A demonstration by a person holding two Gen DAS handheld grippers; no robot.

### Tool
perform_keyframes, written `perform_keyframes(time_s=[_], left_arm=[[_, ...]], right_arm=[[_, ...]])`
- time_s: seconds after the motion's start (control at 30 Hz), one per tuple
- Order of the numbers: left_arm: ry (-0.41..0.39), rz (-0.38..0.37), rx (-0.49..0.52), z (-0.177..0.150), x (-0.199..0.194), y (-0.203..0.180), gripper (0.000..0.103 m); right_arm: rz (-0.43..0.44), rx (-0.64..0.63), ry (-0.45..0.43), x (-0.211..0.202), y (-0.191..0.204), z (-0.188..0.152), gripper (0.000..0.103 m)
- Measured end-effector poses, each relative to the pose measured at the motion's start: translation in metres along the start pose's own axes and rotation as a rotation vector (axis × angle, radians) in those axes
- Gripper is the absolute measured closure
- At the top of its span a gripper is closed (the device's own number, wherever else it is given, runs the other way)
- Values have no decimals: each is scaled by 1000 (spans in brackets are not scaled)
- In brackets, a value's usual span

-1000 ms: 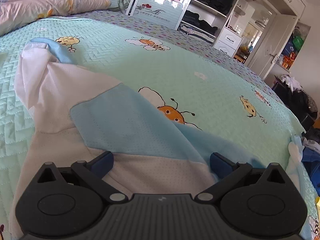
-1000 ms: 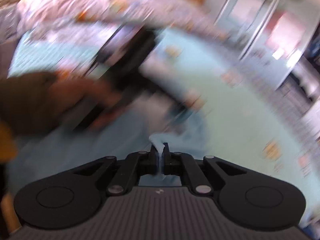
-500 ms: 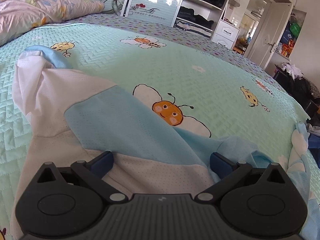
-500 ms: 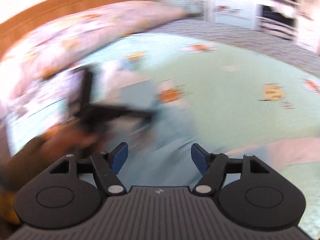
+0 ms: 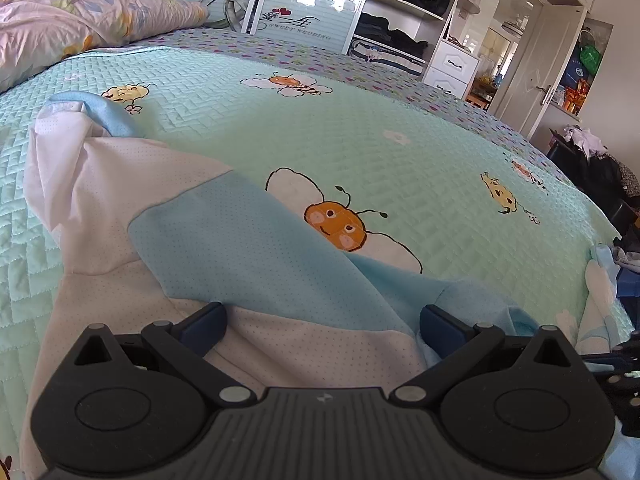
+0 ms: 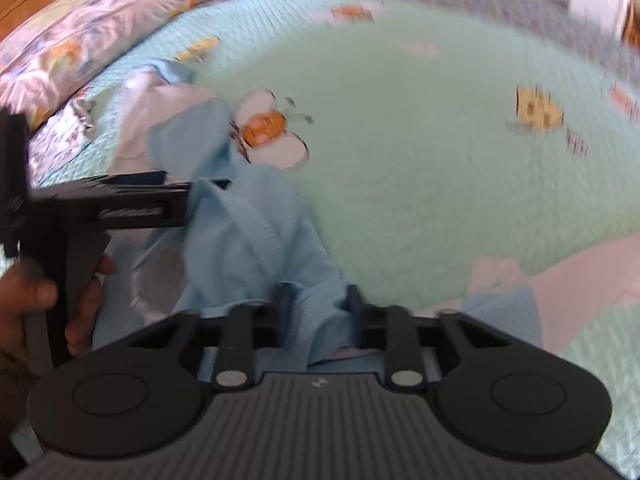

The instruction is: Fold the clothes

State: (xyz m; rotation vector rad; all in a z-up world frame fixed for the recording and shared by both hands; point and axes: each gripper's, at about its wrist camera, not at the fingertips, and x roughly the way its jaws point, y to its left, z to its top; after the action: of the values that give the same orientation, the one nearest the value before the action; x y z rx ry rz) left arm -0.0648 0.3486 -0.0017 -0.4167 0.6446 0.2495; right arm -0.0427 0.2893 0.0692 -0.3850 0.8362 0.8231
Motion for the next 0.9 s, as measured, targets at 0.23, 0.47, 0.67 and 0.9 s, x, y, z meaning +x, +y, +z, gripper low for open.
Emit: perform_keyframes(time_s=[0.23, 0.47, 0.67, 0.9], left_arm=[[-27, -51, -77, 5, -5, 13, 1], [-5, -47, -35, 2, 0, 5, 1], [0, -51, -34, 1, 1, 4, 1], [-15, -53, -49, 1, -1, 5, 1]], right_arm=[[-137, -377, -230, -34, 51, 13, 103], [-71, -59, 33, -7, 2, 46, 77], [-27, 66, 205, 12, -19, 33, 60], [-160, -289, -18, -24, 51, 15, 96]])
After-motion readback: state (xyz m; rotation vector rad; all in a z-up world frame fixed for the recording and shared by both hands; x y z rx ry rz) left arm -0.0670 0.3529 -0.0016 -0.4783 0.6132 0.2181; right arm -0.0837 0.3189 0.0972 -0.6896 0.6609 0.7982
